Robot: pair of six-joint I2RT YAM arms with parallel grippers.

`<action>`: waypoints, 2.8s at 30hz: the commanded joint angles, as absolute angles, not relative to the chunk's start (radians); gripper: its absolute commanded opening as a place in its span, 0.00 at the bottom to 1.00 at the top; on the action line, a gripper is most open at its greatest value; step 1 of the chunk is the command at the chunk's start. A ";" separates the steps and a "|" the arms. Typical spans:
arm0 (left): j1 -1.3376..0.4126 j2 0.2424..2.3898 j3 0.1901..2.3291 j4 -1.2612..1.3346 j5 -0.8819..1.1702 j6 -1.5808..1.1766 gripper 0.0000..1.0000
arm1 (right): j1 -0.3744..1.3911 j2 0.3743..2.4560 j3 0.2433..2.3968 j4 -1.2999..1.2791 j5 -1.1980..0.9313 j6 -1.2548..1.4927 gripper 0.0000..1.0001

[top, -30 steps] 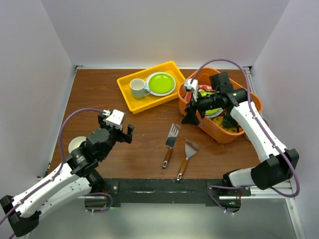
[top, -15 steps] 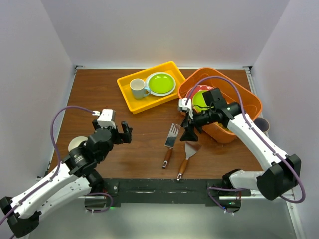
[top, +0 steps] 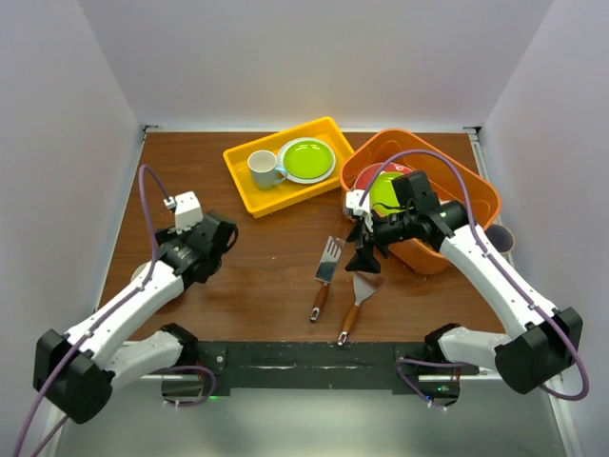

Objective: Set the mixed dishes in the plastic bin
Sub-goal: Pick up the bowl from the corner of the board.

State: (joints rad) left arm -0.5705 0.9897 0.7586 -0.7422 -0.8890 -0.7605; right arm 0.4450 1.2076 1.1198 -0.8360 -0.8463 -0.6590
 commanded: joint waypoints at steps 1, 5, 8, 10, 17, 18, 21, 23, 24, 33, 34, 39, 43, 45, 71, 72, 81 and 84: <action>-0.425 1.066 0.785 -0.762 -0.920 -0.894 0.99 | 0.446 1.180 1.109 -0.796 -0.833 -0.675 0.80; -0.318 1.207 0.801 -0.843 -0.952 -1.027 0.95 | 0.446 1.186 1.108 -0.796 -0.830 -0.672 0.80; -0.284 1.310 0.811 -0.893 -0.965 -1.121 0.88 | 0.448 1.186 1.108 -0.795 -0.830 -0.672 0.80; -0.275 1.348 0.819 -0.885 -0.956 -1.131 0.84 | 0.448 1.184 1.109 -0.796 -0.828 -0.672 0.80; -0.222 1.390 0.773 -0.764 -0.830 -1.101 0.72 | 0.446 1.166 1.109 -0.799 -0.825 -0.672 0.80; -0.218 1.391 0.767 -0.753 -0.819 -1.106 0.69 | 0.448 1.164 1.109 -0.799 -0.825 -0.672 0.80; -0.196 1.401 0.752 -0.736 -0.782 -1.114 0.57 | 0.448 1.157 1.109 -0.799 -0.830 -0.673 0.80; -0.184 1.413 0.750 -0.736 -0.779 -1.130 0.44 | 0.446 1.155 1.108 -0.801 -0.830 -0.673 0.80; -0.181 1.420 0.752 -0.751 -0.782 -1.144 0.37 | 0.448 1.152 1.111 -0.802 -0.830 -0.673 0.80; -0.166 1.370 0.779 -0.790 -0.808 -1.134 0.00 | 0.446 1.138 1.111 -0.807 -0.836 -0.673 0.80; -0.166 1.349 0.779 -0.787 -0.805 -1.106 0.00 | 0.446 1.138 1.111 -0.807 -0.836 -0.673 0.80; -0.175 1.148 0.741 -0.619 -0.707 -0.896 0.00 | 0.446 1.141 1.111 -0.807 -0.834 -0.673 0.80; -0.179 1.013 0.703 -0.477 -0.519 -0.697 0.00 | 0.445 1.144 1.111 -0.805 -0.831 -0.670 0.80; -0.181 0.968 0.704 -0.434 -0.421 -0.648 0.00 | 0.445 1.147 1.109 -0.805 -0.830 -0.672 0.80; -0.612 0.839 0.730 -0.252 -0.026 -0.066 0.00 | 0.439 1.173 1.108 -0.799 -0.818 -0.672 0.81; -0.627 0.835 0.724 -0.244 -0.025 -0.045 0.00 | 0.439 1.175 1.108 -0.799 -0.818 -0.672 0.81; -0.804 0.822 0.655 -0.175 -0.072 0.040 0.00 | 0.434 1.183 1.114 -0.793 -0.798 -0.666 0.81; -0.865 0.834 0.655 -0.172 -0.103 0.063 0.00 | 0.434 1.177 1.124 -0.785 -0.785 -0.655 0.81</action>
